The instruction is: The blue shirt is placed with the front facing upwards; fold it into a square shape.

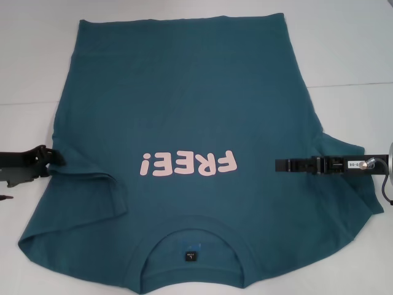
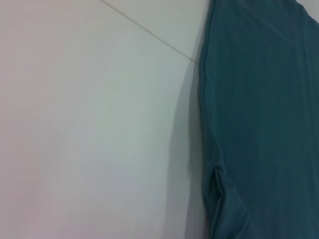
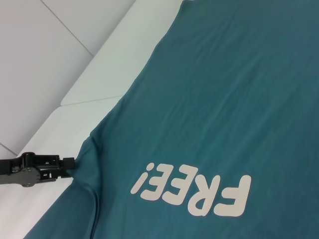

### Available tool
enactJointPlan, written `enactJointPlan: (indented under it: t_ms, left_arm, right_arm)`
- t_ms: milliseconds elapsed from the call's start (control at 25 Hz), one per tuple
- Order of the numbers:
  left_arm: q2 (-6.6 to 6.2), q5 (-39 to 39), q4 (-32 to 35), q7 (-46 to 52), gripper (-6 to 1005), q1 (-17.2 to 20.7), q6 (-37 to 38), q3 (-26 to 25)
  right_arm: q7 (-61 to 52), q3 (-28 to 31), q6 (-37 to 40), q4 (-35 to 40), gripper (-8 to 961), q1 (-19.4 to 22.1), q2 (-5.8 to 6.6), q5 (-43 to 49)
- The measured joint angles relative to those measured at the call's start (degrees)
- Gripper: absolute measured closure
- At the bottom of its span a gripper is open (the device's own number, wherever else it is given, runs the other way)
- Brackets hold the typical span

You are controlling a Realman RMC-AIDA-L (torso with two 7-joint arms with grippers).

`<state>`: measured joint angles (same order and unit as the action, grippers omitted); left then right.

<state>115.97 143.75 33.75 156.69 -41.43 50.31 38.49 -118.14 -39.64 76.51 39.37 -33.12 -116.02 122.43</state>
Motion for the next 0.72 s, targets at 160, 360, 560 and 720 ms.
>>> enactJointPlan:
  t_ms: [160, 360, 560, 720]
  left_arm:
    - [-0.04, 0.2, -0.6, 0.0, 575, -0.5, 0.3, 0.0]
    - [-0.07, 0.1, -0.7, -0.1, 682, -0.6, 0.5, 0.0]
    - [0.05, -0.4, -0.1, -0.1, 864, -0.6, 1.1, 0.0]
    - [0.35, -2.9, 1.4, -0.6, 965, -0.7, 3.2, 0.0]
  right_arm:
    - [0.0, 0.0, -0.1, 0.0, 359, 0.0, 0.01, 0.0]
    - [0.0, 0.0, -0.1, 0.0, 359, 0.2, 0.0, 0.0]
    - [0.0, 0.0, -0.1, 0.0, 359, 0.5, -0.05, 0.0]
    - [0.0, 0.0, -0.1, 0.0, 360, 0.6, -0.08, -0.1]
